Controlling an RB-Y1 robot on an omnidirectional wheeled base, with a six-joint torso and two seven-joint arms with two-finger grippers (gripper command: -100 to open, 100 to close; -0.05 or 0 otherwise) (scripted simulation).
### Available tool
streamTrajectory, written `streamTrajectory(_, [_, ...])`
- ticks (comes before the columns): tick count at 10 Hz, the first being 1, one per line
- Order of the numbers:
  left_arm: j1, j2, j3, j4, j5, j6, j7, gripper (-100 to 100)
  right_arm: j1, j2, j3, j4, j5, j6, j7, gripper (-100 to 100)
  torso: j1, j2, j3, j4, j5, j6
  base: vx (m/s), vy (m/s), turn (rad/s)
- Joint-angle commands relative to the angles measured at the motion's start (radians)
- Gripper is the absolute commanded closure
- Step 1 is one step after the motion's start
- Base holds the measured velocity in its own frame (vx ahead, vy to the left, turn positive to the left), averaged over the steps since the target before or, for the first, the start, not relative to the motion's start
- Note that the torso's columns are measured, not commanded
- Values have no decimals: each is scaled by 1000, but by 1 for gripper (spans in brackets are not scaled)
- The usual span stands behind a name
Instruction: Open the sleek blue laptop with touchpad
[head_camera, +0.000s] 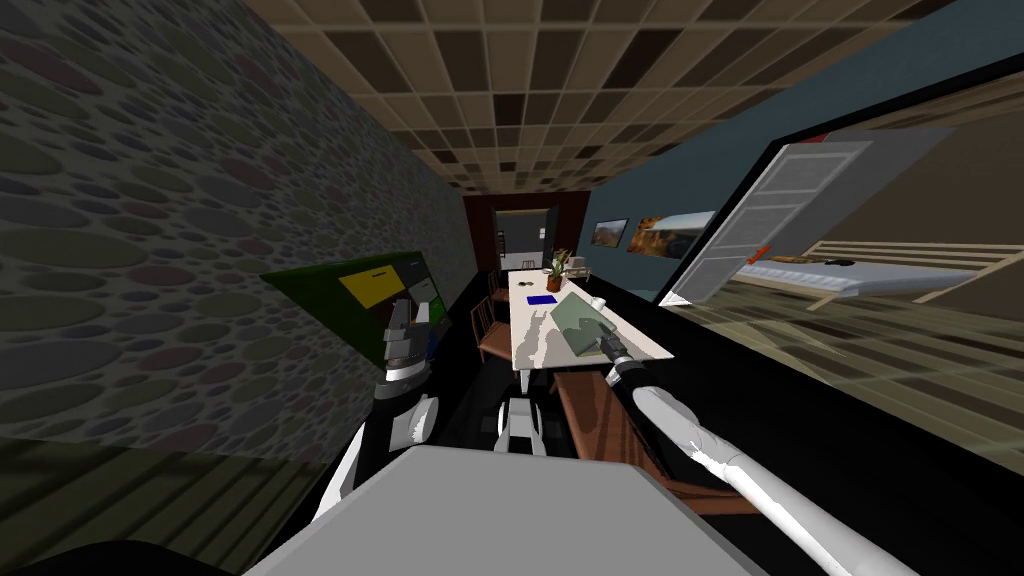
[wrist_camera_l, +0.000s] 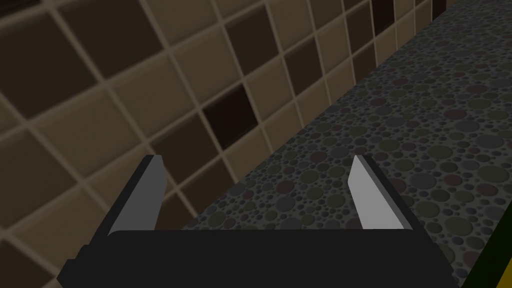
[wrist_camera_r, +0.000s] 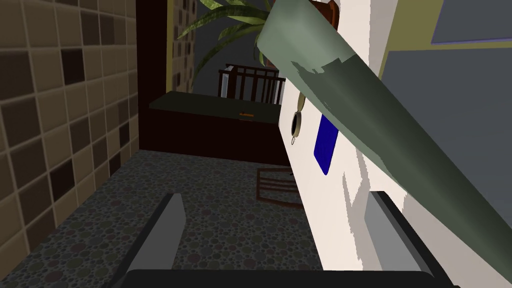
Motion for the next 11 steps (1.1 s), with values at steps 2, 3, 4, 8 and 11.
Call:
streamTrajectory(2, [0, 0, 0, 0, 0, 0, 0, 0, 70, 1, -9, -75, -3, 4, 26, -100, 0, 0, -1, 0, 0, -1, 27, -1, 11])
streamTrajectory(3, [0, 0, 0, 0, 0, 0, 0, 0, 70, 1, -9, -75, -3, 4, 26, -100, -1, 2, 1, 0, 0, -1, -16, -5, 52])
streamTrajectory(4, [0, 0, 0, 0, 0, 0, 0, 0, 70, 1, -9, -75, -3, 4, 26, -100, -1, 2, 1, 0, 0, 0, -5, -2, 17])
streamTrajectory(8, [0, 0, 0, 0, 0, 0, 0, 0, 70, 1, -9, -75, -3, 4, 26, -100, 0, -1, -1, -1, 0, 0, 2, 0, -3])
streamTrajectory(11, [0, 0, 0, 0, 0, 0, 0, 0, 57, 15, -10, -70, -38, -12, 3, 100, 0, -1, -1, 0, 0, 0, -8, -3, 26])
